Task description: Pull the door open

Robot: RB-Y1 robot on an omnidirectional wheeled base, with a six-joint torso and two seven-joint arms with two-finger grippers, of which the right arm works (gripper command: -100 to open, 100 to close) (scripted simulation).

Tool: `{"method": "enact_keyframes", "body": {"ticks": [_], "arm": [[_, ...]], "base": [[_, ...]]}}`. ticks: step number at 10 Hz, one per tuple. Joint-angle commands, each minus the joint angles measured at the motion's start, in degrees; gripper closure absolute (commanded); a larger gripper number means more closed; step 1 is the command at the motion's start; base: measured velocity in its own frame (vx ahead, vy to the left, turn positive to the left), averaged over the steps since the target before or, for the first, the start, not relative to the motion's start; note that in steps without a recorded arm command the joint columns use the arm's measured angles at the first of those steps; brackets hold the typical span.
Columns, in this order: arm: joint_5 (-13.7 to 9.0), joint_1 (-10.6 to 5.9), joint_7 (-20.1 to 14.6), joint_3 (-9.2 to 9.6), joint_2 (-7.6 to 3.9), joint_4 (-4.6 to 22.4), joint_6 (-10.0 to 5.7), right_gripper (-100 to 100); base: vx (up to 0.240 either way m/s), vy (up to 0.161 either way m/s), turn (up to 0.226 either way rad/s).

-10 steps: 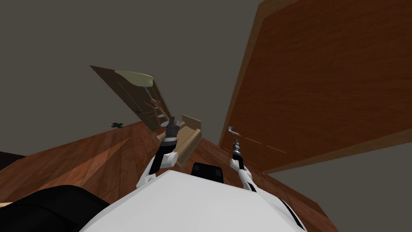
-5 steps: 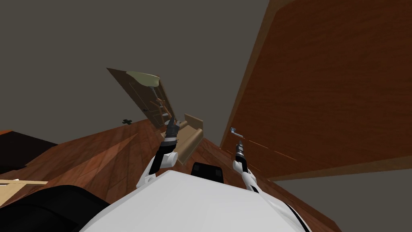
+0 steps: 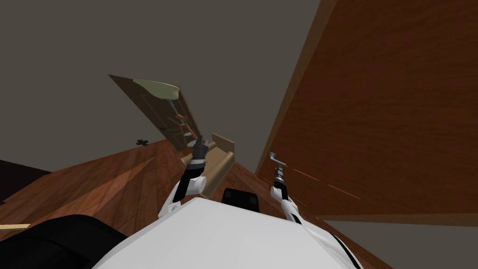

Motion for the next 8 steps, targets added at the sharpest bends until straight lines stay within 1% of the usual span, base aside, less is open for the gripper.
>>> {"method": "enact_keyframes", "body": {"ticks": [1, 4, 5, 6, 8], "arm": [[-0.31, 0.11, 0.01, 0.0, 0.12, -0.19, -0.05, -100], [-0.72, 0.09, -0.04, -0.02, 0.33, -0.13, -0.4, -100], [-0.65, 0.14, -0.03, -0.02, 0.29, -0.23, -0.29, -100], [-0.65, 0.14, -0.03, -0.02, 0.29, -0.23, -0.29, 100], [-0.65, 0.14, -0.03, -0.02, 0.29, -0.23, -0.29, 100]], "base": [[0.219, -0.013, -0.028], [0.227, -0.011, -0.034], [0.109, 0.007, -0.002], [-0.015, -0.002, 0.004], [-0.038, -0.002, 0.005]]}}
